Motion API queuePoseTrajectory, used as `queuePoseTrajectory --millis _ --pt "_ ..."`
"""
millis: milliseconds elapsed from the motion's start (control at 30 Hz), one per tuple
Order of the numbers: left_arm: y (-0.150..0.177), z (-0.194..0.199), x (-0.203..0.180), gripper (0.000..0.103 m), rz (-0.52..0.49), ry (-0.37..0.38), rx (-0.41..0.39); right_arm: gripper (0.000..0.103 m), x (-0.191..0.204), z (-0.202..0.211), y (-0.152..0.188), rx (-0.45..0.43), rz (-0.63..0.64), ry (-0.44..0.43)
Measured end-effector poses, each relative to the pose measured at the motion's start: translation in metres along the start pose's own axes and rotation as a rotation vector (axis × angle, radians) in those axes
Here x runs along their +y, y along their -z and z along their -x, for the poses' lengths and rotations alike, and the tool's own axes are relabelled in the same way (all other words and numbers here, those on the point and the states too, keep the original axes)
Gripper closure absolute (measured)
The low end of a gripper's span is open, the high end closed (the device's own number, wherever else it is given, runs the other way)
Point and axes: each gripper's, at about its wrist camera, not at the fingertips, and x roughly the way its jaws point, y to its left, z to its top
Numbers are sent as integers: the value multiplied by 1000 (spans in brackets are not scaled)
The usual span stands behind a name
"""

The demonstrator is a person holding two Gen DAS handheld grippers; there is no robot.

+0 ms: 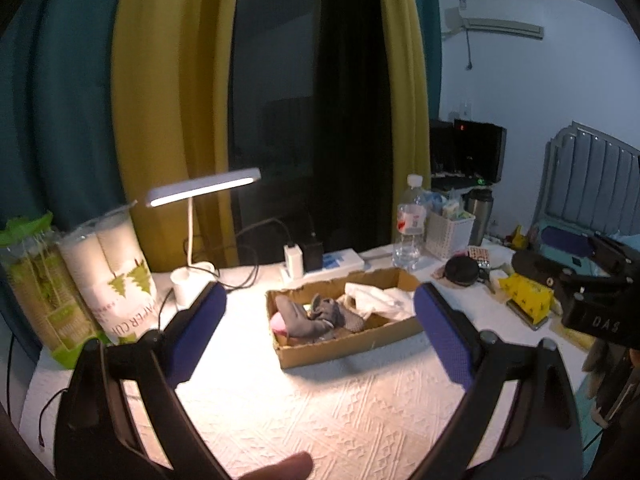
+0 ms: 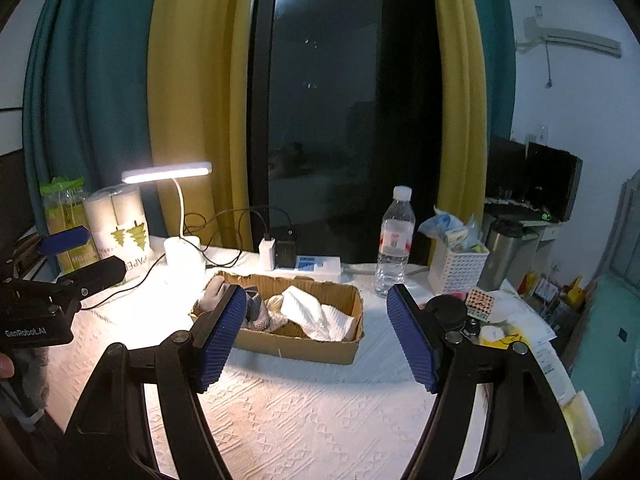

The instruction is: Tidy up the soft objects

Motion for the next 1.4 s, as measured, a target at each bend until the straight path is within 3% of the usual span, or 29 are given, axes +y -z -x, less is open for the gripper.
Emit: queuePoseTrajectory --millis 433,1400 --pt "0 28 -2 7 11 10 -30 27 3 32 6 -22 1 15" --pt "1 24 -5 7 3 4 -22 27 0 35 8 -19 -2 21"
